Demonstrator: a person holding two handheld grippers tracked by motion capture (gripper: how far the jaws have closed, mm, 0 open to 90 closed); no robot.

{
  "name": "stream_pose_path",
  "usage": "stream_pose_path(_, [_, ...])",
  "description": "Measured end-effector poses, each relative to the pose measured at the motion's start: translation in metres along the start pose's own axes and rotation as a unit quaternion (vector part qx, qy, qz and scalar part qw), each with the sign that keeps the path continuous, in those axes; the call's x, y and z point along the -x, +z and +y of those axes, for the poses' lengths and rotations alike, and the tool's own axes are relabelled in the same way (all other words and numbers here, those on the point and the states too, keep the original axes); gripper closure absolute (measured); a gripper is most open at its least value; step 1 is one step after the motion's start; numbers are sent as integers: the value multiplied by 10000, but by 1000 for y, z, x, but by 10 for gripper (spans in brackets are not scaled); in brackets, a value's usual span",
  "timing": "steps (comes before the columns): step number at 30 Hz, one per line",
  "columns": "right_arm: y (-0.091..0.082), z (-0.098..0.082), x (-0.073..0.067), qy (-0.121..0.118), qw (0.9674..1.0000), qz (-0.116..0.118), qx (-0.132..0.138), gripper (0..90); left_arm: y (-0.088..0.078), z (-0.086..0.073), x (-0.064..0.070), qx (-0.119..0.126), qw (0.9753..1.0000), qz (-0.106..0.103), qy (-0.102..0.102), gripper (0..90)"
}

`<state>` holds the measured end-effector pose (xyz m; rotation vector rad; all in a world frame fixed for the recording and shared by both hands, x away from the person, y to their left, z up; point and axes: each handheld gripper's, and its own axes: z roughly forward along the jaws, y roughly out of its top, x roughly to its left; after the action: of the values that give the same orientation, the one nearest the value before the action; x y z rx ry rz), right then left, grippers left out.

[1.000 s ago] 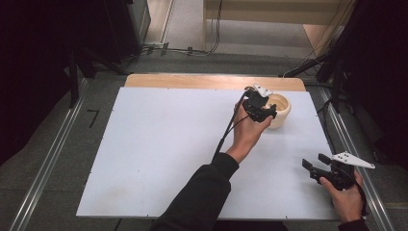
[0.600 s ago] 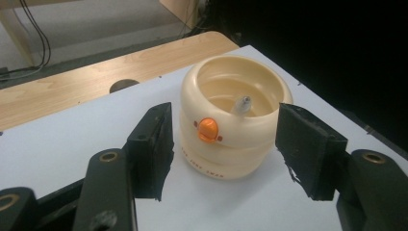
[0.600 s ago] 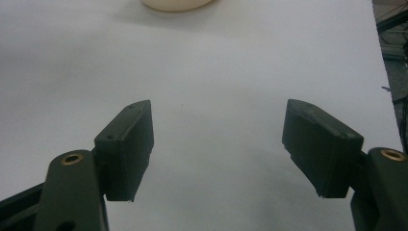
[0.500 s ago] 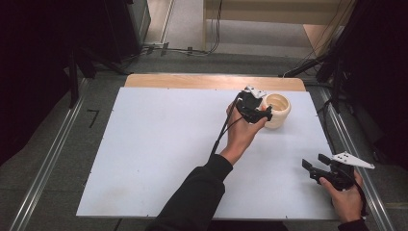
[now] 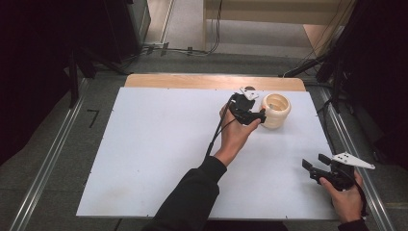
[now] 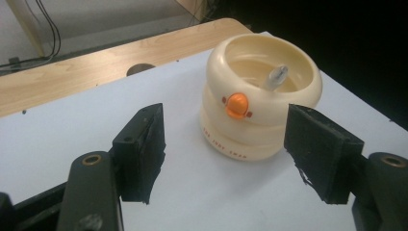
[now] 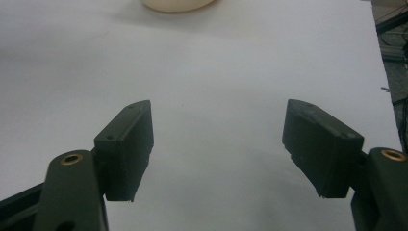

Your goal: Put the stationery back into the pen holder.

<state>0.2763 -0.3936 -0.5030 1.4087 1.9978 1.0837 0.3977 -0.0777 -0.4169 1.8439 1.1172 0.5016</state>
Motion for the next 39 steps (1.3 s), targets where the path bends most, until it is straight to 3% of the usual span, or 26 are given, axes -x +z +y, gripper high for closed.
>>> stream_pose_path(9, [0,0,0,-21,10000,-13,-1,246,-11,-15,-17,-71,9998,84,-156,271])
stream_pose_path(20, [0,0,-2,-42,10000,-31,-20,246,-19,-23,-26,-44,9995,112,-275,242])
stream_pose_path(30, [0,-1,-1,-53,10000,-55,-29,246,-26,-31,-35,-165,9994,185,-254,218])
stream_pose_path(39, [0,0,-2,-49,10000,-58,-42,246,-31,-39,-42,-121,9992,223,-302,218])
